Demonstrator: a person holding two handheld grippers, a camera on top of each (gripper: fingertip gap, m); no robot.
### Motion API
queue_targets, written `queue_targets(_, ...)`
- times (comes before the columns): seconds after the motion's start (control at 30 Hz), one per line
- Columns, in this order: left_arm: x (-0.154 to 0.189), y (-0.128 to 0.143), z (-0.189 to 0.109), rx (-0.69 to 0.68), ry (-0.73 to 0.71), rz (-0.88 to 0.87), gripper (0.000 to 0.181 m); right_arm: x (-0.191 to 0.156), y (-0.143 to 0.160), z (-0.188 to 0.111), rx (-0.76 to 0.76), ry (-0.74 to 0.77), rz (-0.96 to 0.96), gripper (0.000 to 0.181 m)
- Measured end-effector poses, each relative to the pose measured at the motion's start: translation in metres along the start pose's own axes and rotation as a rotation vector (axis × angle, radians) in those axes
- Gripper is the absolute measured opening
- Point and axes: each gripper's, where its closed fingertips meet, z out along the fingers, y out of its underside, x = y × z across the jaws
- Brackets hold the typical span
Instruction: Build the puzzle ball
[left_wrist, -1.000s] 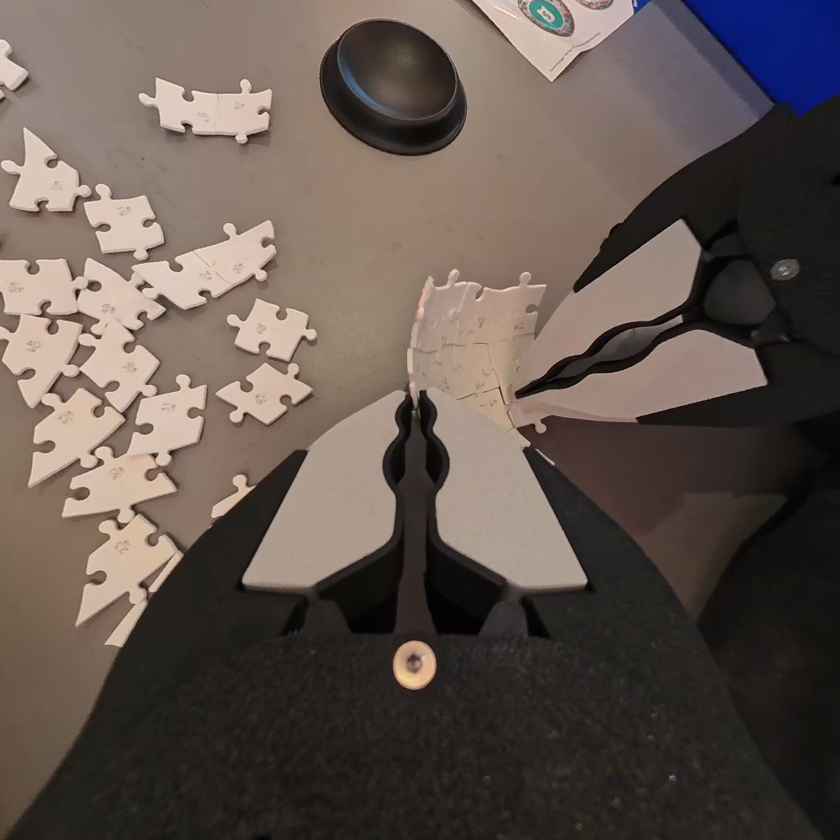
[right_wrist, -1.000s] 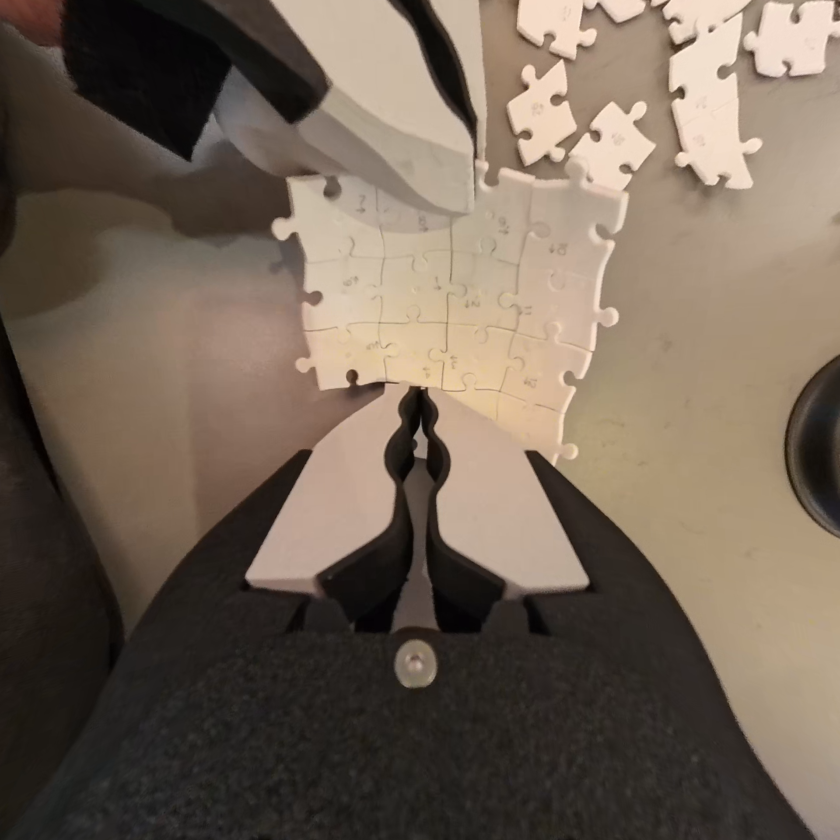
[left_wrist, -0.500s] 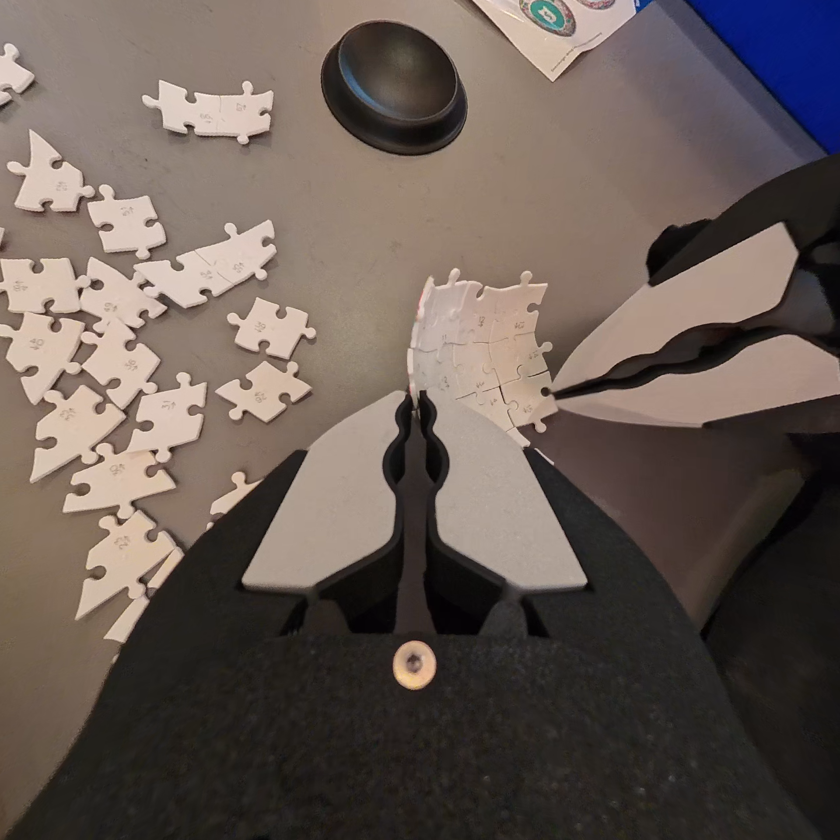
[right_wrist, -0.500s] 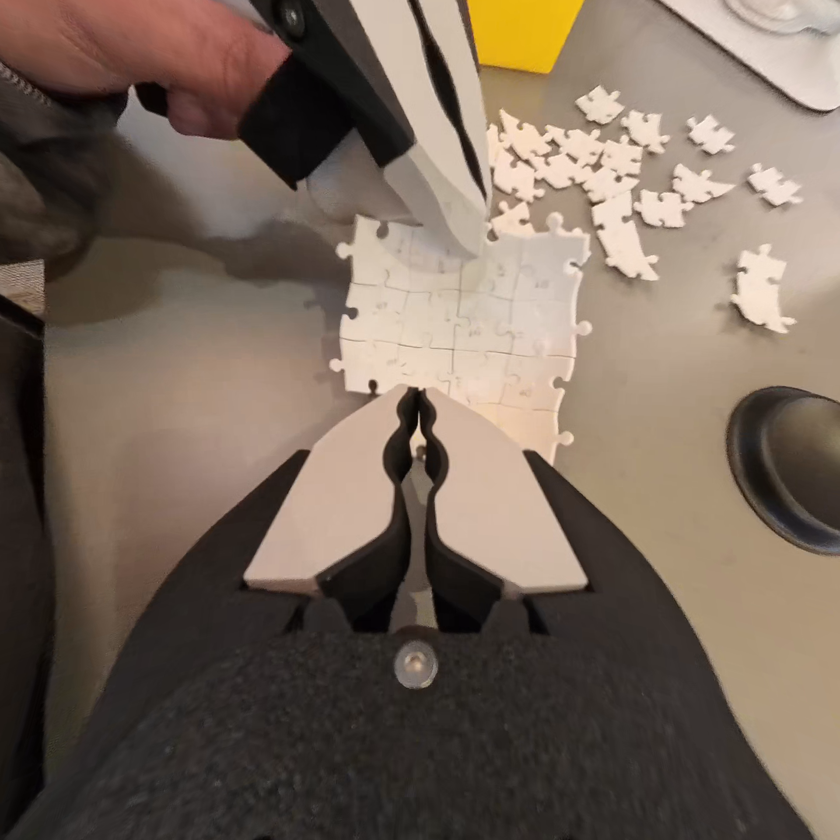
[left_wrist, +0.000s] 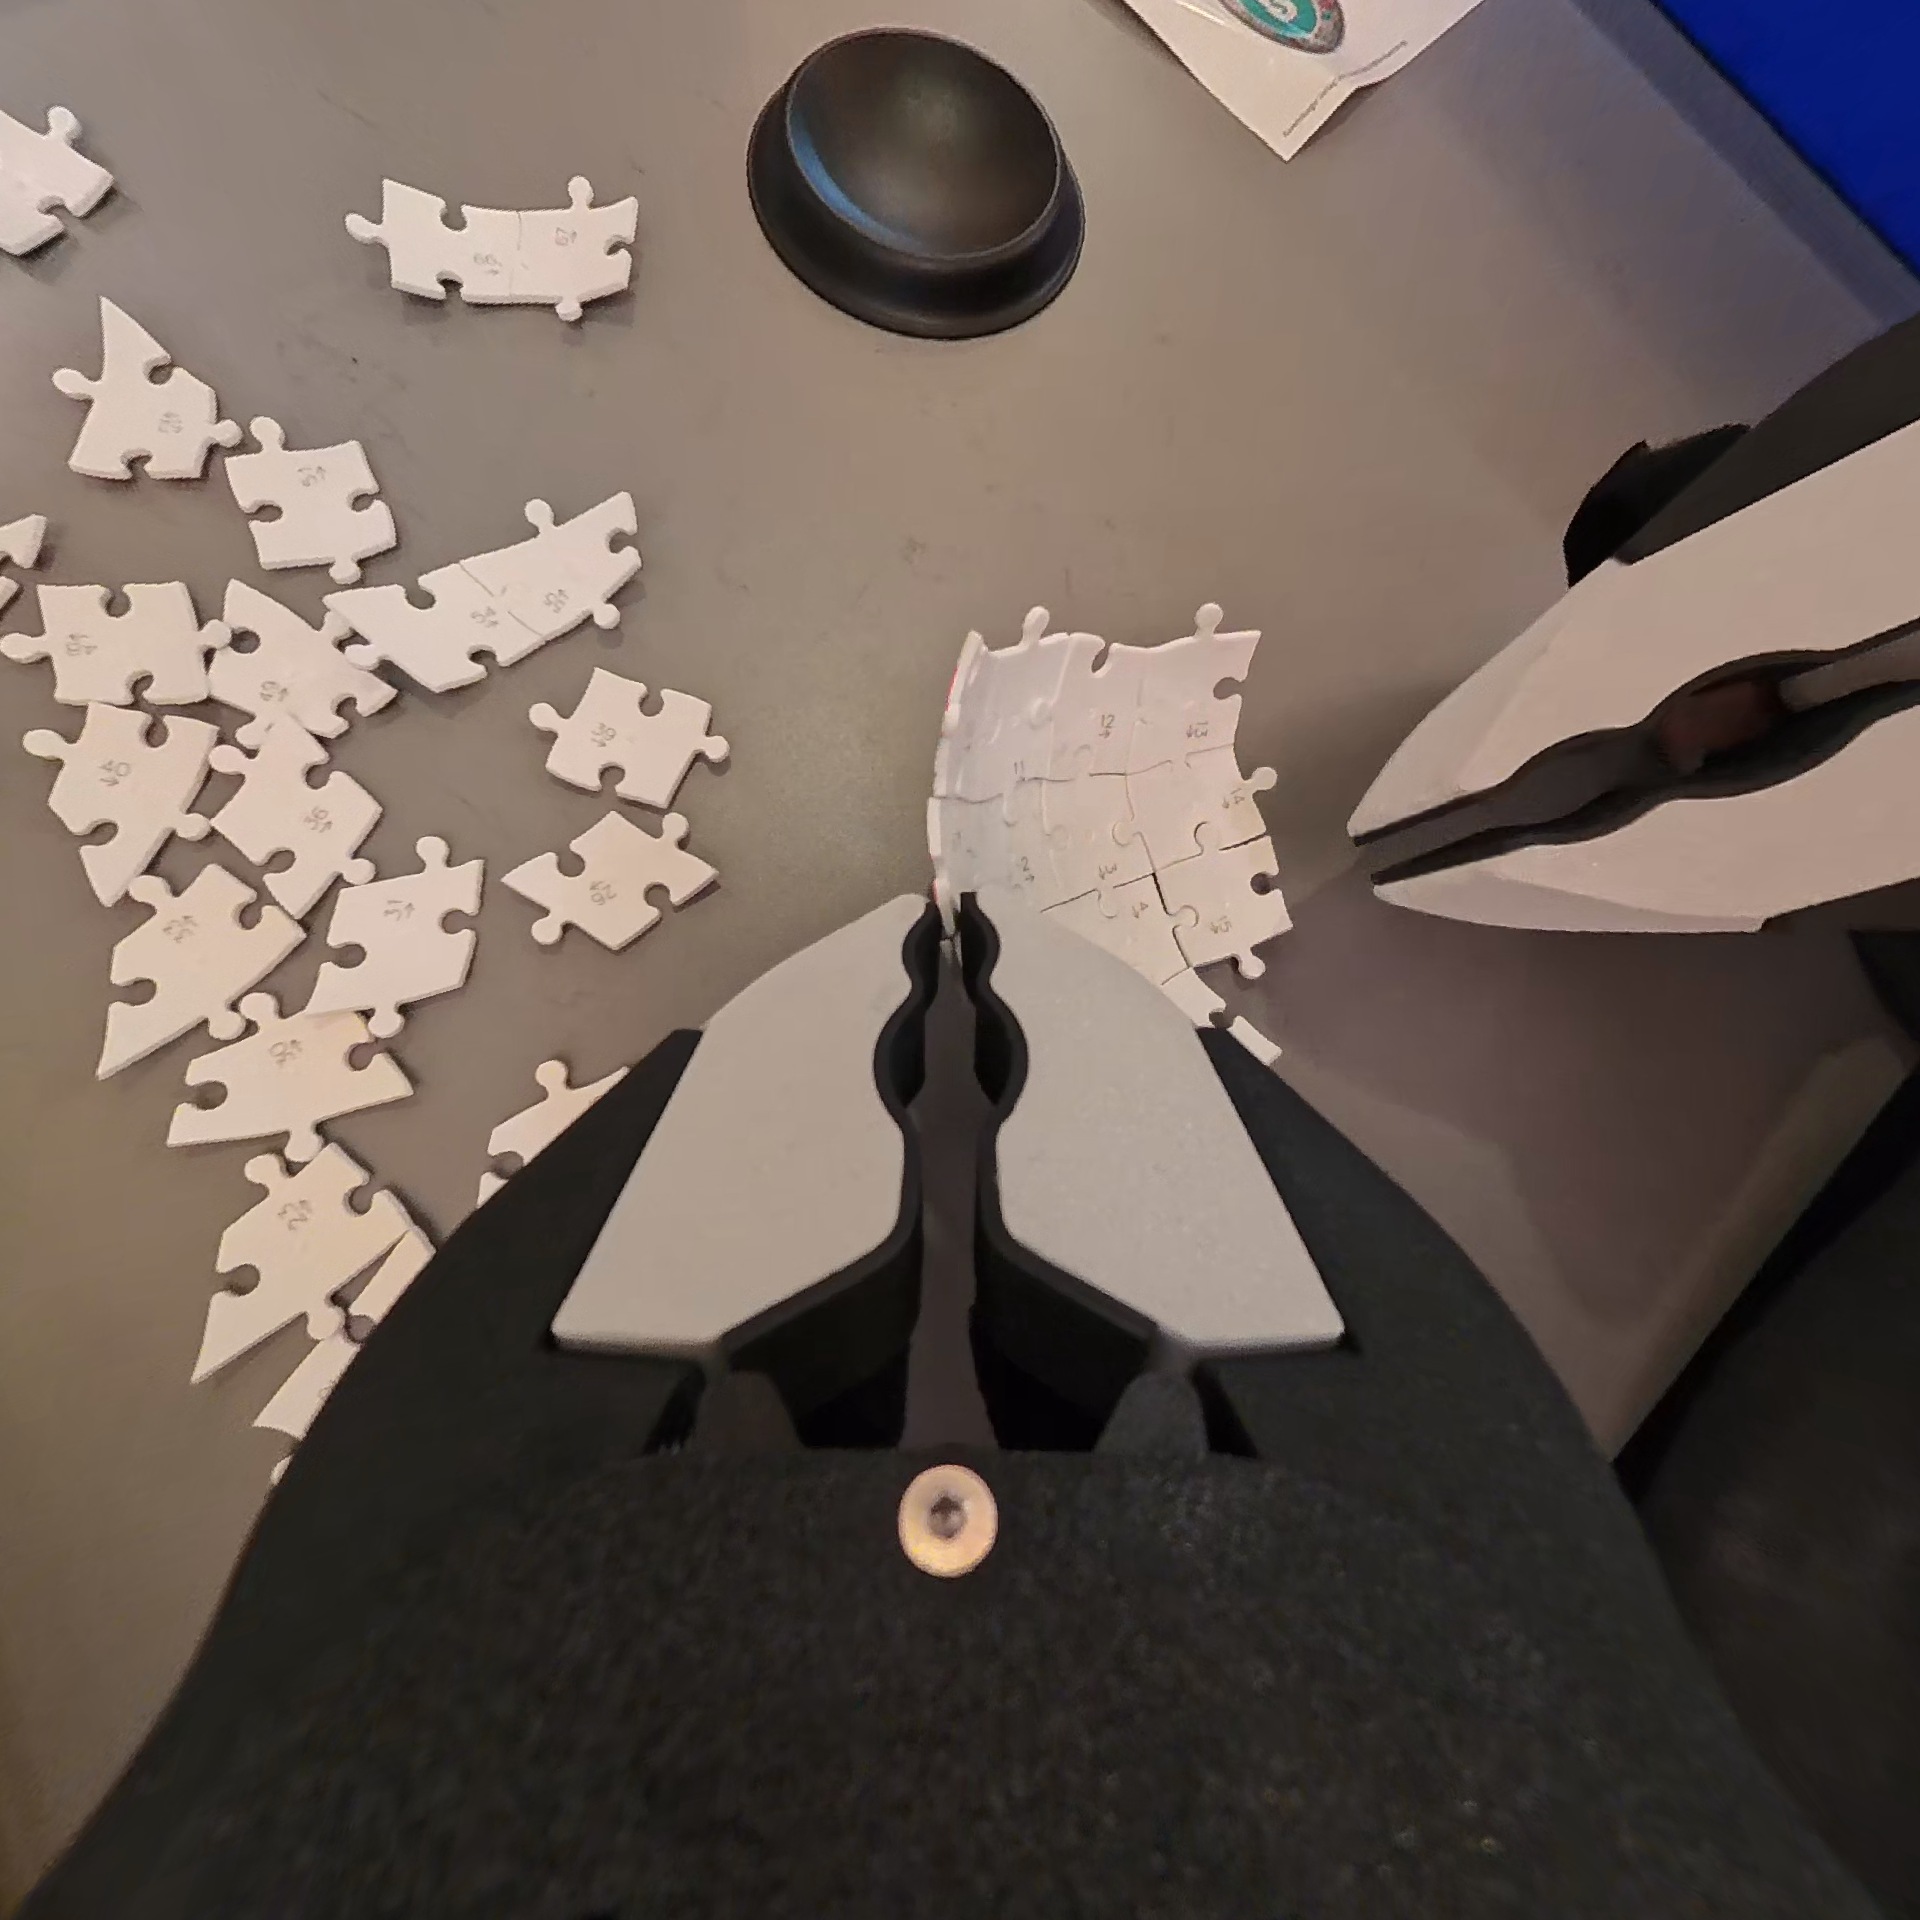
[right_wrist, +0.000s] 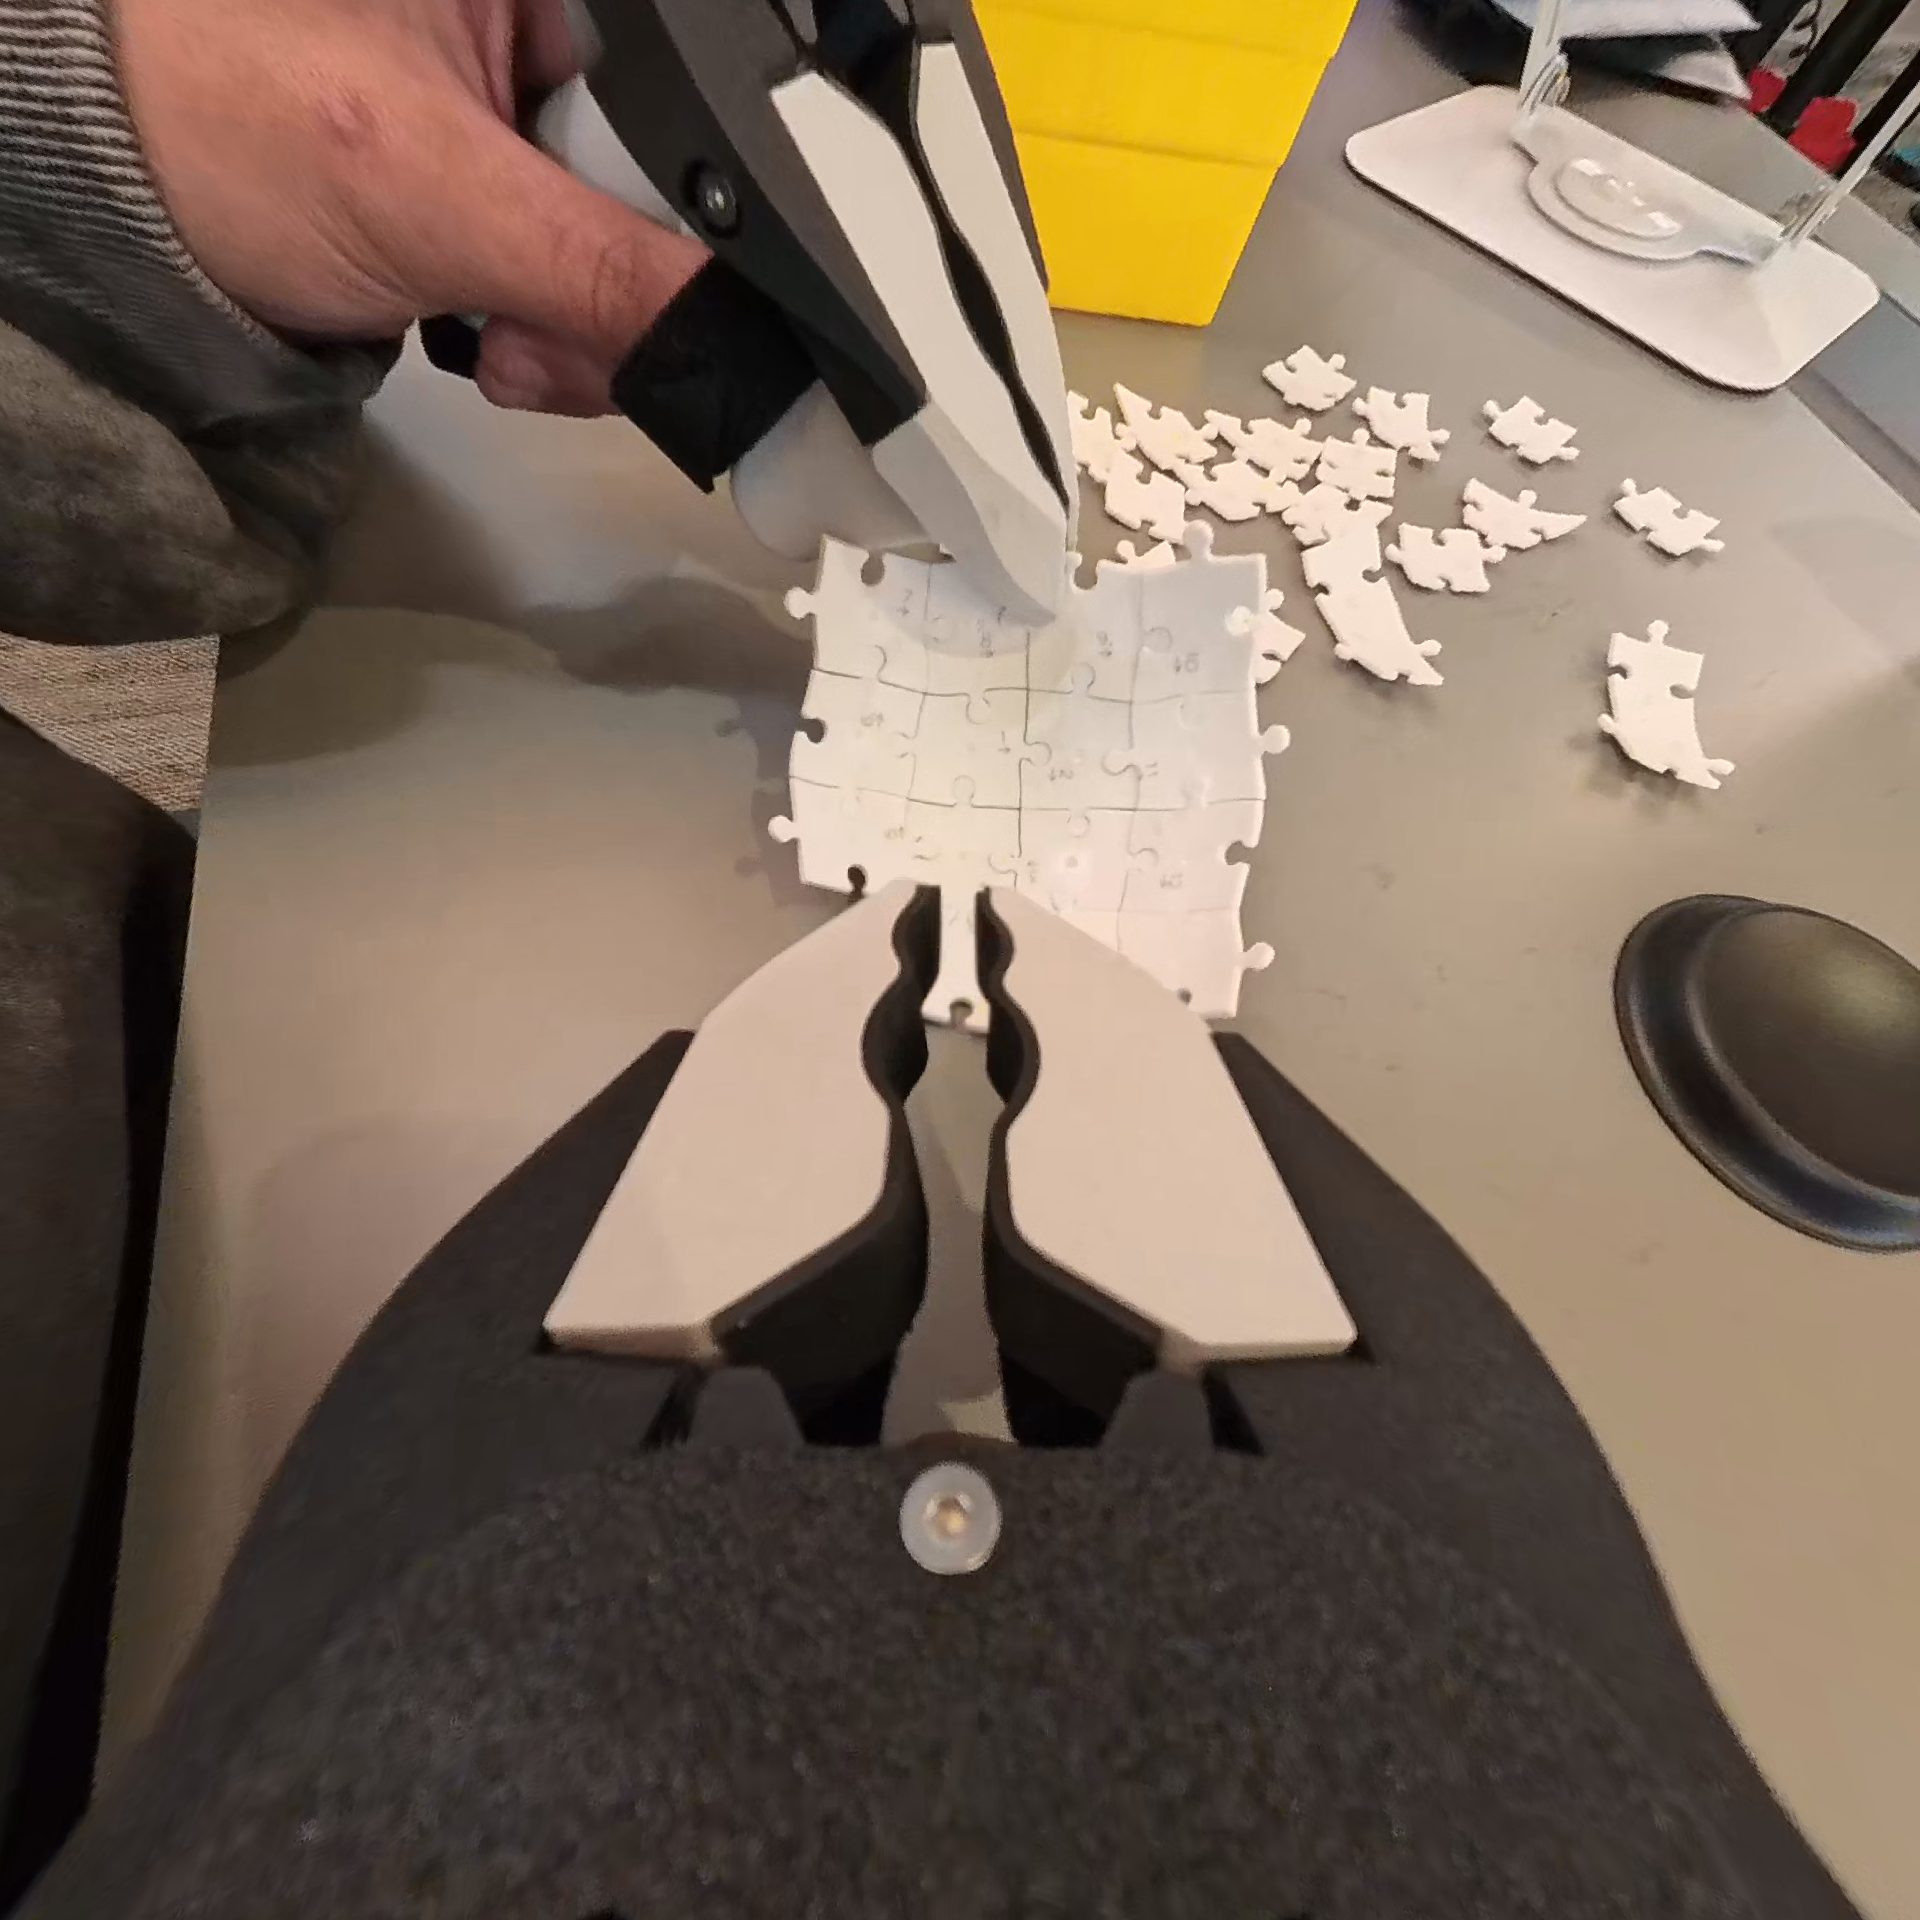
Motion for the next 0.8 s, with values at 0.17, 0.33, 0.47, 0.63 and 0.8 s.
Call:
queue_targets(0.17, 0.000, 0.001, 0.001, -0.002, -0.003, 0.004, 0.003, -0.002, 0.002, 0.002, -0.011, -0.010, -0.005, 0.014)
queue_targets(0.33, 0.000, 0.002, 0.001, -0.004, -0.006, 0.006, 0.003, -0.007, 0.008, 0.003, -0.052, -0.028, -0.018, 0.001)
queue_targets(0.47, 0.000, 0.003, 0.001, -0.006, -0.008, 0.007, 0.003, -0.012, 0.012, 0.007, -0.082, -0.041, -0.030, 0.000)
queue_targets(0.63, 0.001, 0.002, 0.000, -0.004, -0.011, 0.009, 0.003, -0.013, 0.009, 0.006, -0.060, -0.036, -0.041, 0.000)
queue_targets(0.8, 0.001, 0.002, 0.000, -0.001, -0.015, 0.014, 0.003, -0.010, 0.013, 0.005, -0.109, -0.031, -0.011, 0.000)
